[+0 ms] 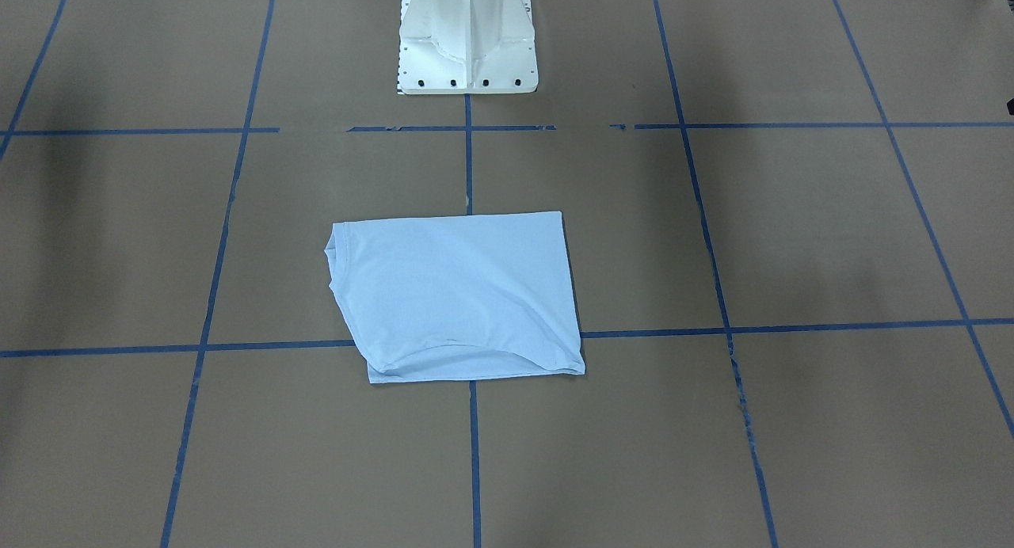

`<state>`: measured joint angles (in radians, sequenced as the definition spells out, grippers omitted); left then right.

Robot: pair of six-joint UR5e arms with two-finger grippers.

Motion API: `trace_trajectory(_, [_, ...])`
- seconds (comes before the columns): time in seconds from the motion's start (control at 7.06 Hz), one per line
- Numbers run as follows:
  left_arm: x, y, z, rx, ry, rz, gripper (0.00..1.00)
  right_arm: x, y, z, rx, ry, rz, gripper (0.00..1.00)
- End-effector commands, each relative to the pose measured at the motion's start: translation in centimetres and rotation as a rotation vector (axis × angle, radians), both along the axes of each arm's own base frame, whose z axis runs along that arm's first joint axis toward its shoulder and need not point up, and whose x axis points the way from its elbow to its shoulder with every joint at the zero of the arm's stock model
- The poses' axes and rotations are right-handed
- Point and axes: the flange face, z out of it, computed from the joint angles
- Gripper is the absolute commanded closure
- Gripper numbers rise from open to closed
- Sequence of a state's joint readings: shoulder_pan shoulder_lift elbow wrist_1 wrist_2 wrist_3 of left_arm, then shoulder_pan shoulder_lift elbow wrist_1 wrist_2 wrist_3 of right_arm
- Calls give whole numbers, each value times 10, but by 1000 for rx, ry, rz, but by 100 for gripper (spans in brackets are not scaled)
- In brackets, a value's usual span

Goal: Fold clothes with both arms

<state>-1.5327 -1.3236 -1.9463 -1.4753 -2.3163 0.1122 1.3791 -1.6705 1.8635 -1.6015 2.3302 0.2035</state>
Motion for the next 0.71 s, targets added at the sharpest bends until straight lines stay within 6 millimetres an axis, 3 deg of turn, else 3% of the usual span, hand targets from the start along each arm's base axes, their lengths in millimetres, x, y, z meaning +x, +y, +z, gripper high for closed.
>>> trace_trajectory(0.0, [1, -3, -1, 2, -3, 1, 0, 0, 0, 2, 4, 0, -7, 0])
trace_trajectory(0.28, [0, -4, 0, 2, -3, 0, 0, 2, 8, 9, 12, 7, -26, 0])
trace_trajectory(0.57, [0, -5, -1, 4, -3, 0, 0, 6, 20, 29, 87, 12, -147, 0])
